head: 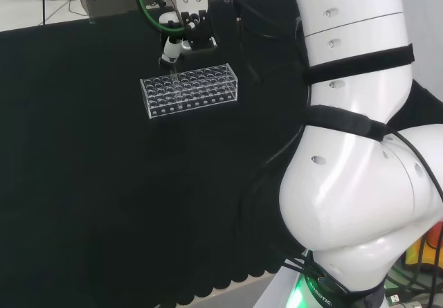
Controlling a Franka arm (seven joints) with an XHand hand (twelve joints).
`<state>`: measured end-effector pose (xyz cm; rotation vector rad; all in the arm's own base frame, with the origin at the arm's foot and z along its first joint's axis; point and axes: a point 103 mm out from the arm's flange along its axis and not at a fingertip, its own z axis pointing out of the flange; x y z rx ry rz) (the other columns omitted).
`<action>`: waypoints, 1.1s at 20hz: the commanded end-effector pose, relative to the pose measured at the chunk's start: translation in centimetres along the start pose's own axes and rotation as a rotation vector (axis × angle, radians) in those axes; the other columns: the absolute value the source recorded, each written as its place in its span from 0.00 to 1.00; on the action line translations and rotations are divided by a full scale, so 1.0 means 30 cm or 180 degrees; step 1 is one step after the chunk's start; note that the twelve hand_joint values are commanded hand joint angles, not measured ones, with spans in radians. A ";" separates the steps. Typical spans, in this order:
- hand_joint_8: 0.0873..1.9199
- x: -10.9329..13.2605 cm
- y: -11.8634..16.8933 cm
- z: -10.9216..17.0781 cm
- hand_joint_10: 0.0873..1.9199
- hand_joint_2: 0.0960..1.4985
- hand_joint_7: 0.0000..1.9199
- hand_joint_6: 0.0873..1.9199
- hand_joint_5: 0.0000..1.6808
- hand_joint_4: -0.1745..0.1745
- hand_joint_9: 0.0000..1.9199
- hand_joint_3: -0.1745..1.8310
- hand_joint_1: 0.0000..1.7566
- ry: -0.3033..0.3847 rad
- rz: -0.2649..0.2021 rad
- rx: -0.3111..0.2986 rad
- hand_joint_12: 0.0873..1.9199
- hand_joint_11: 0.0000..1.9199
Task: Pick up the test tube.
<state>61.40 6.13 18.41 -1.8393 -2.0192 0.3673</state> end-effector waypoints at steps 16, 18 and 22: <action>0.24 0.019 -0.010 -0.033 0.05 0.68 0.74 0.00 0.84 0.00 0.90 0.00 0.75 0.0028 0.0043 -0.0635 0.34 0.80; 0.27 0.021 -0.011 -0.035 0.05 0.68 0.73 0.00 0.84 0.00 0.90 0.00 0.75 0.0027 0.0032 -0.0678 0.35 0.80; 0.29 0.036 -0.011 -0.035 0.05 0.68 0.72 0.00 0.84 0.00 0.91 0.00 0.75 0.0002 0.0025 -0.0702 0.35 0.81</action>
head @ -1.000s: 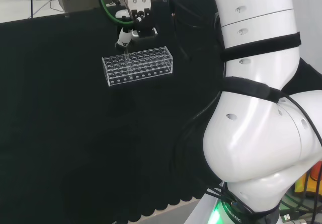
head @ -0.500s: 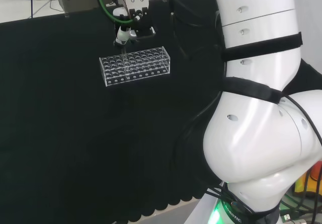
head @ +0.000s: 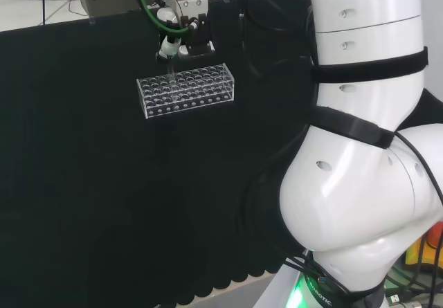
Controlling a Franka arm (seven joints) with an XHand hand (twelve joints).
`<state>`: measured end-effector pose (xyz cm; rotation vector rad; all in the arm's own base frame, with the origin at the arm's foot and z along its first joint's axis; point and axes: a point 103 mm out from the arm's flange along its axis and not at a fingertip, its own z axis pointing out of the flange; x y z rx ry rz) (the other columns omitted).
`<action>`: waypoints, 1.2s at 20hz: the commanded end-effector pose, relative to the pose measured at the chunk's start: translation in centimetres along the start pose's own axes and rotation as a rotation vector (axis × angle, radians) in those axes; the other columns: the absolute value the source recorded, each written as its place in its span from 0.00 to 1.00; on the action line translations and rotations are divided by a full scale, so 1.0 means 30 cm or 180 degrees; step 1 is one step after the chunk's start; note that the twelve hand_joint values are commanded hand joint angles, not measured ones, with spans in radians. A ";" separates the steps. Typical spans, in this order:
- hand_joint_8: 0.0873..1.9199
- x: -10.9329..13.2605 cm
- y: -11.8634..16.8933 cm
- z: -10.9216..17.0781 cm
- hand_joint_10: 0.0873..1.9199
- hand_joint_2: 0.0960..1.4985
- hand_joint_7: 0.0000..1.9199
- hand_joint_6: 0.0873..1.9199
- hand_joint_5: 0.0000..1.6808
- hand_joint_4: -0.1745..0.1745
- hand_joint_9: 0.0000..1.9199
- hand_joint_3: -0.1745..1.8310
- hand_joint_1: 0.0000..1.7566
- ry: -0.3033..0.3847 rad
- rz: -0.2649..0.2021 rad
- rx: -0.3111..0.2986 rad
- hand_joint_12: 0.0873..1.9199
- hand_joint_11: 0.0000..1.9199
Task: Pick up the test tube.
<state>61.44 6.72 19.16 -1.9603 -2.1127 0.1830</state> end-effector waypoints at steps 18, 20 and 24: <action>0.28 -0.037 -0.053 -0.147 0.04 0.68 0.73 0.00 0.84 0.00 0.91 0.00 0.75 0.0197 0.0065 -0.0226 0.35 0.81; 0.28 -0.037 -0.055 -0.171 0.04 0.68 0.73 0.00 0.84 0.00 0.92 0.00 0.75 0.0205 0.0081 -0.0235 0.35 0.81; 0.28 -0.036 -0.056 -0.217 0.04 0.68 0.73 0.00 0.84 0.00 0.92 0.00 0.75 0.0223 0.0065 -0.0278 0.35 0.81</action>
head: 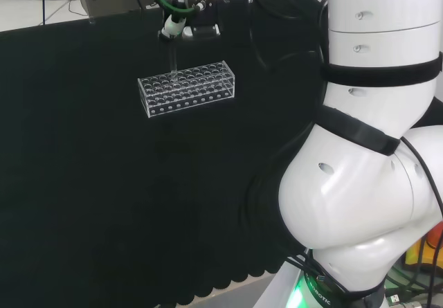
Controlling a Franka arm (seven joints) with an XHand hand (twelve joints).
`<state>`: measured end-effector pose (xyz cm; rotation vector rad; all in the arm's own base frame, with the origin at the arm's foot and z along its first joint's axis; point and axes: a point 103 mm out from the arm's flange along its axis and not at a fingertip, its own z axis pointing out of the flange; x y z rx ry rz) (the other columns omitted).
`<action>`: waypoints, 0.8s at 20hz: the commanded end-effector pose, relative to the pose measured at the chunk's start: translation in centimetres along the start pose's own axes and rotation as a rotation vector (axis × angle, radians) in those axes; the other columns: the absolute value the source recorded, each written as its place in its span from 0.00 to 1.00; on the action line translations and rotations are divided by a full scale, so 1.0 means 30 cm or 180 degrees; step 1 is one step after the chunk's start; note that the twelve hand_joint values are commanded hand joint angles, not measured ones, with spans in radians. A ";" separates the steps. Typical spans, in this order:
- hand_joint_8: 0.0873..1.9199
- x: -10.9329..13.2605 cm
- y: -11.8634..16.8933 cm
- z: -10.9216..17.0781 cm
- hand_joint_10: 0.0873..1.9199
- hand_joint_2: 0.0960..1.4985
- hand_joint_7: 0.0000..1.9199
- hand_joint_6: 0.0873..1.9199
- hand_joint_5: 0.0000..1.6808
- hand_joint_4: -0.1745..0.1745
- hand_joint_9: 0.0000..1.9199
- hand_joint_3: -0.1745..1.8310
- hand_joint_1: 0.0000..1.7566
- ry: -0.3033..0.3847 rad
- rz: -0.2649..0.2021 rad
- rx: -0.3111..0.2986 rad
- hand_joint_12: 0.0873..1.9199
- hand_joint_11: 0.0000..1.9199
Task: Pick up the test tube.
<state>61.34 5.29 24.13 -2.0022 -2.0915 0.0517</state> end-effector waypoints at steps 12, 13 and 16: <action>0.27 0.023 -0.027 -0.265 0.04 0.68 0.73 0.00 0.84 0.00 0.92 0.00 0.75 0.0031 -0.0064 -0.0290 0.35 0.81; 0.27 0.023 -0.032 -0.278 0.04 0.68 0.73 0.00 0.84 0.00 0.92 0.00 0.75 0.0031 -0.0071 -0.0309 0.35 0.81; 0.27 0.022 -0.052 -0.305 0.03 0.68 0.73 0.00 0.84 0.00 0.92 0.00 0.75 0.0027 -0.0100 -0.0355 0.35 0.81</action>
